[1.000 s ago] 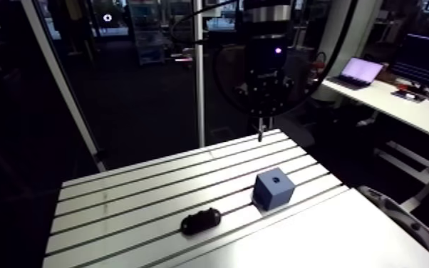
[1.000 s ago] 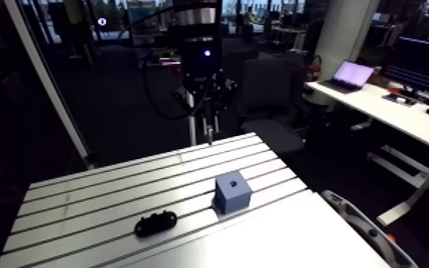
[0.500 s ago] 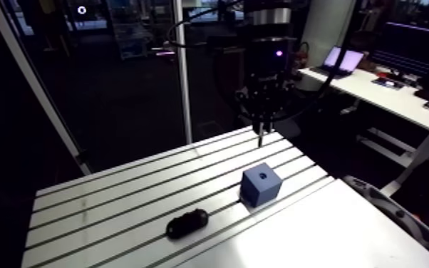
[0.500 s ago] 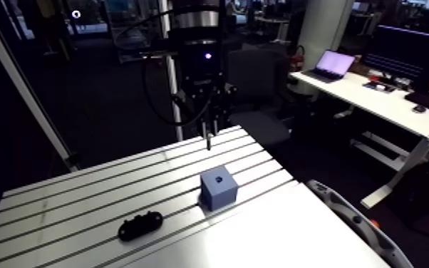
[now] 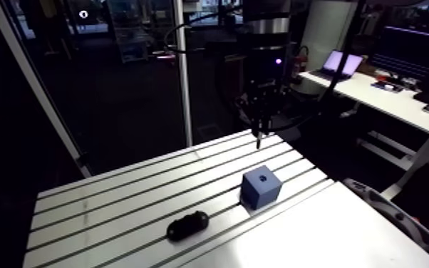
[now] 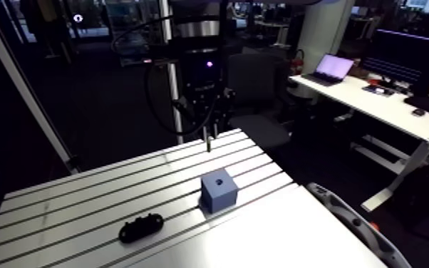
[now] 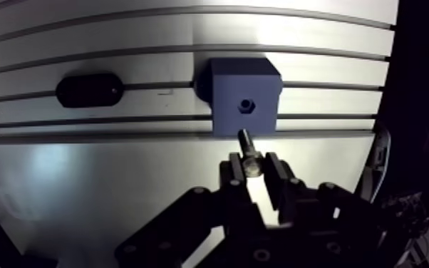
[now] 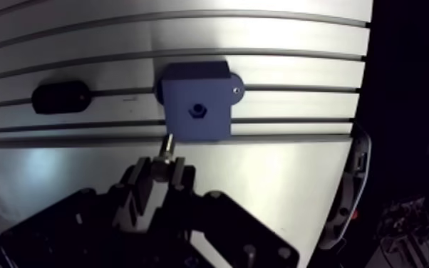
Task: Pick up the M10 bolt and insert it into the hex recess until seated.
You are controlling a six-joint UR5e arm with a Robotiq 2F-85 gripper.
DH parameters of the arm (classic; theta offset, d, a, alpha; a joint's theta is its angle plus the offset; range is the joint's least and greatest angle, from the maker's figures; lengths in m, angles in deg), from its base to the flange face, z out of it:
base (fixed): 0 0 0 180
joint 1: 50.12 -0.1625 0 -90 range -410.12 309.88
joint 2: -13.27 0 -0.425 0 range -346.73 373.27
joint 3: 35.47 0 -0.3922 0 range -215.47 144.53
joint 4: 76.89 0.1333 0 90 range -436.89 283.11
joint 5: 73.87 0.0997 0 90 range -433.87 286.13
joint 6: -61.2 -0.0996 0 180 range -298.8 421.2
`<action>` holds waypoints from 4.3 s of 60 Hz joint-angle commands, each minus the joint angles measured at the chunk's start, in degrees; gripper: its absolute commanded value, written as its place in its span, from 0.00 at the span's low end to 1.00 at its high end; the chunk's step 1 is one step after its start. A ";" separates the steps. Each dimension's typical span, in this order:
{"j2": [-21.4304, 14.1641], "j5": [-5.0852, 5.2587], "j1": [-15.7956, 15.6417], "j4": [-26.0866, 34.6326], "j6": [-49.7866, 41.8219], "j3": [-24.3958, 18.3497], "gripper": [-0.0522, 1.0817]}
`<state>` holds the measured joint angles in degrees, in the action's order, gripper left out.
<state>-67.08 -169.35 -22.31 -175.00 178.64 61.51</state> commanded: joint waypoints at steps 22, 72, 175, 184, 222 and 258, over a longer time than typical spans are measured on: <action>0.42 -0.26 0.16 -2.47 3.17 1.82 0.99; 0.33 -0.37 3.22 -6.96 9.53 7.15 1.00; 2.67 -0.37 3.14 -12.77 11.55 10.92 1.00; 2.95 -0.37 3.14 -12.77 11.55 10.73 1.00; 3.74 -0.37 3.14 -13.39 11.55 10.64 1.00; 4.99 -0.37 2.96 -13.39 11.45 9.85 1.00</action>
<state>-62.48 -169.71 -19.27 -188.44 190.11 71.58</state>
